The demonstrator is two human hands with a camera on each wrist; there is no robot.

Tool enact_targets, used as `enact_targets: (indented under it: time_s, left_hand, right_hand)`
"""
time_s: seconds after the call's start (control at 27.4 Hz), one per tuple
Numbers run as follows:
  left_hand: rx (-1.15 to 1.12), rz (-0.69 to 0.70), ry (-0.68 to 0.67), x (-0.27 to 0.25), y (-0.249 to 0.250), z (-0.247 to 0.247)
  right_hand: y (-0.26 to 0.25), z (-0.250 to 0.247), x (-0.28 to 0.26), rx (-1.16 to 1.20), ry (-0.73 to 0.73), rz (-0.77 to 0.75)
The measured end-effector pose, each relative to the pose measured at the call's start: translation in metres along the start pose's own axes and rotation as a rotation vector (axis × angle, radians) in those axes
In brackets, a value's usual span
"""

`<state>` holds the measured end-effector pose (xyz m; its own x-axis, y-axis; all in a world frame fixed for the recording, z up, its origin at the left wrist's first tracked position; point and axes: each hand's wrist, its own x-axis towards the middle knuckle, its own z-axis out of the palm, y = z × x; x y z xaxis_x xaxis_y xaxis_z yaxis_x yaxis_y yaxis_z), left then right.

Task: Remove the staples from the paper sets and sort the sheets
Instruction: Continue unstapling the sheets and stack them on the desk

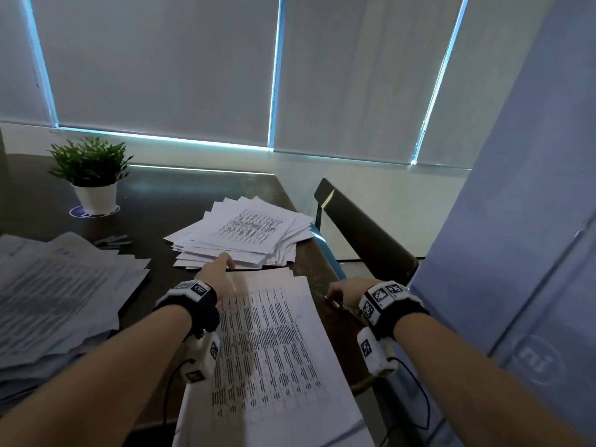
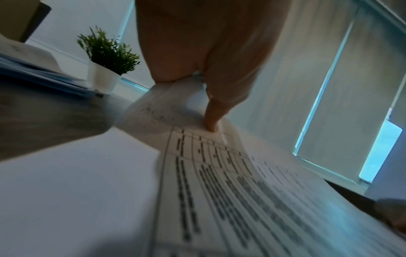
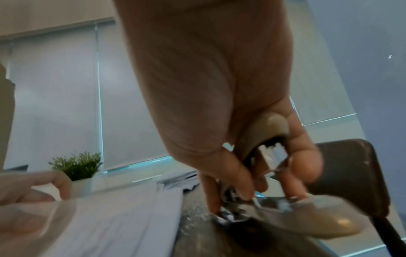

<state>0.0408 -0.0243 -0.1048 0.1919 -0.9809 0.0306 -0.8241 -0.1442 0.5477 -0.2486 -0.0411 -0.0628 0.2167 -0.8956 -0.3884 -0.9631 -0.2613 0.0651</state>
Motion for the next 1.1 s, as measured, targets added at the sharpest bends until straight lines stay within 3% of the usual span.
enact_targets:
  time_s: [0.07, 0.15, 0.22, 0.33, 0.44, 0.55, 0.62, 0.77, 0.84, 0.95, 1.1]
  left_hand:
    - [-0.010, 0.017, -0.014, -0.002, 0.003, -0.002]
    - [-0.001, 0.078, -0.023, 0.003, 0.010, -0.007]
    - [0.053, 0.110, -0.036, 0.011, 0.020, -0.018]
    - [0.078, 0.080, -0.061, 0.022, 0.036, -0.033]
    - [0.094, 0.058, -0.073, 0.028, 0.051, -0.036]
    - [0.111, 0.045, -0.152, 0.029, 0.063, -0.035]
    - [0.104, 0.024, -0.175, 0.028, 0.066, -0.040]
    - [0.125, 0.024, -0.167, 0.024, 0.050, -0.050]
    - [0.192, 0.017, -0.164, 0.020, 0.042, -0.046]
    - [0.303, -0.009, -0.189, 0.012, 0.030, -0.035]
    - [0.462, -0.010, -0.199, 0.008, 0.014, -0.029]
  right_hand:
    - [-0.005, -0.012, -0.007, 0.041, -0.017, 0.019]
    - [-0.006, -0.021, -0.010, 0.257, 0.018, 0.044]
    - [-0.005, -0.028, -0.015, 0.568, 0.043, 0.062]
    - [-0.011, -0.025, -0.030, 1.158, -0.082, 0.050]
    - [-0.027, 0.008, -0.021, 1.853, -0.238, -0.132]
    - [-0.048, 0.046, -0.001, 2.097, -0.260, -0.183]
    - [-0.051, 0.058, 0.006, 2.176, -0.135, -0.070]
    - [-0.033, 0.057, 0.018, 2.112, 0.150, 0.059]
    - [-0.026, 0.048, 0.020, 2.170, 0.158, 0.064]
    - [-0.024, 0.032, 0.016, 2.217, 0.096, -0.052]
    - [-0.043, 0.008, 0.007, 1.642, 0.137, -0.180]
